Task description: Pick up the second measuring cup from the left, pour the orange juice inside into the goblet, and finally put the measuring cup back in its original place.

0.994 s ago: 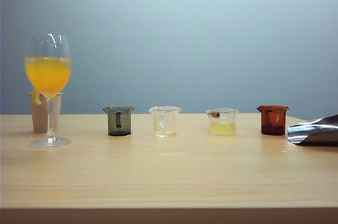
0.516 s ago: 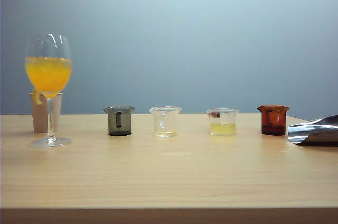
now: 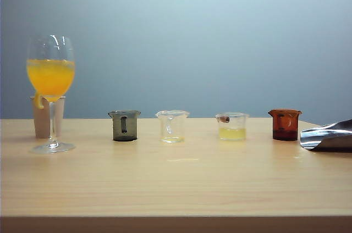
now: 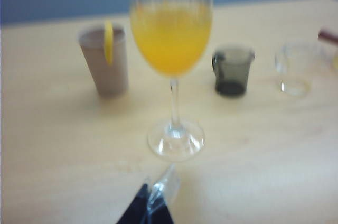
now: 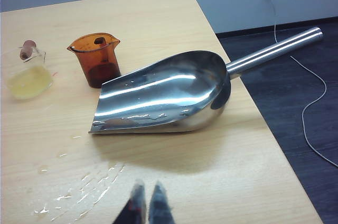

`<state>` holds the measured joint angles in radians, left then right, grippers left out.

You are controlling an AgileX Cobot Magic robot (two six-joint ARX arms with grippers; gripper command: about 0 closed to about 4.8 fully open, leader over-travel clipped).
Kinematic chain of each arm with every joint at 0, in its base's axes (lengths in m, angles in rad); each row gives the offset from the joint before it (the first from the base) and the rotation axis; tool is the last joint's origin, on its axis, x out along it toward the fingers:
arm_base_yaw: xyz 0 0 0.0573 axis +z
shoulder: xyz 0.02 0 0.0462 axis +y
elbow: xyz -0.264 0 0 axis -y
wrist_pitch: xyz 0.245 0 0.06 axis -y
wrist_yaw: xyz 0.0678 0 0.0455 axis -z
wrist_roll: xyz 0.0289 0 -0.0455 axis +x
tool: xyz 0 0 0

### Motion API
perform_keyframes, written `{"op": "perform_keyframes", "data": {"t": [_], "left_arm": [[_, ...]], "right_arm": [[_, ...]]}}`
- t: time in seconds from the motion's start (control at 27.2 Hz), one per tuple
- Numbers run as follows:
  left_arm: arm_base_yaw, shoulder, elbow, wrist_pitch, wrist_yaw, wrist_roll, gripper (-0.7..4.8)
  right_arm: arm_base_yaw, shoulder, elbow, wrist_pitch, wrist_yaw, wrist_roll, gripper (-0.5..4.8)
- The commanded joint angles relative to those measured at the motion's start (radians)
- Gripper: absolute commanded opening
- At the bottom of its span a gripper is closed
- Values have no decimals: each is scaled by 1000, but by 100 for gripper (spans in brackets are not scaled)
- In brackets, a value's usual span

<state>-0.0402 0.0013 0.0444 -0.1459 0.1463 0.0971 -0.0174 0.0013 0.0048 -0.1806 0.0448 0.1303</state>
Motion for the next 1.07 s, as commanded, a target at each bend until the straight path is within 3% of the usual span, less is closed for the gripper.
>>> {"op": "perform_keyframes", "data": {"t": [0.04, 0.29, 0.55, 0.88, 1.07], "left_arm": [[8, 0, -35, 90, -5, 0, -3], [7, 0, -35, 132, -31, 0, -3], [6, 0, -35, 87, -32, -5, -3], [6, 0, -35, 142, -261, -27, -3], [6, 0, -35, 162, -262, -26, -3]], "right_arm": [[-1, 0, -4, 5, 3, 0, 25], [-1, 0, -4, 5, 4, 0, 25], [-1, 0, -4, 5, 4, 0, 25], [-1, 0, -4, 5, 4, 0, 25], [-1, 0, -4, 5, 4, 0, 25]]}}
